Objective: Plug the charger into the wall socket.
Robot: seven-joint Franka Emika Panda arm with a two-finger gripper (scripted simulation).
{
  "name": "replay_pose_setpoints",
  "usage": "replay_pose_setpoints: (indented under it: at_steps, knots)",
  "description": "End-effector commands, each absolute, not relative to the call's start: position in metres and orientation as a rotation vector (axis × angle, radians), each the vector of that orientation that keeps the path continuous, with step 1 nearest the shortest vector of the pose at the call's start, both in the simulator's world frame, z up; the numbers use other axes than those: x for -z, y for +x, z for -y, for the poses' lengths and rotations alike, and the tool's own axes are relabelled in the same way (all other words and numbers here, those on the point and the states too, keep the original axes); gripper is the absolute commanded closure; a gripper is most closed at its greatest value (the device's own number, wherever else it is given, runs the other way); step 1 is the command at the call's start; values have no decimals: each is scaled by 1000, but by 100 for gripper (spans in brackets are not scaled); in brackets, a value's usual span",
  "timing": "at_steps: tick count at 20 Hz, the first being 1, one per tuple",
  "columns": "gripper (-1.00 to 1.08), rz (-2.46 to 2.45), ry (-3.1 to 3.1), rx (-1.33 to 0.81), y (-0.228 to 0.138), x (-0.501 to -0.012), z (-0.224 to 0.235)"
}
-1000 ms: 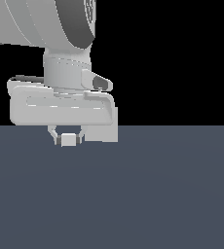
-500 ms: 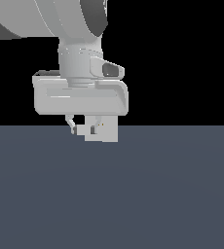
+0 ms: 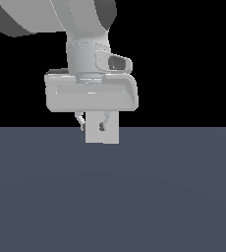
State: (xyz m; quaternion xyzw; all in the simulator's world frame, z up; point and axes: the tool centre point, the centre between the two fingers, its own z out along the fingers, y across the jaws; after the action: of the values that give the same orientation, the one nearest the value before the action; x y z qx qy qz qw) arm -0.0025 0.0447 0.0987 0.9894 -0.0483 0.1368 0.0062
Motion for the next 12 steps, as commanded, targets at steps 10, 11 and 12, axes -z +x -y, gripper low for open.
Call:
replay_pose_setpoints:
  at_steps: [10,11,12]
  knots:
    - [108,185,3091,-424,-2,-100,-42]
    - [108,185,3091,-424,-1,-100,-41]
    - [108,185,3091,-424,0,-100,-41]
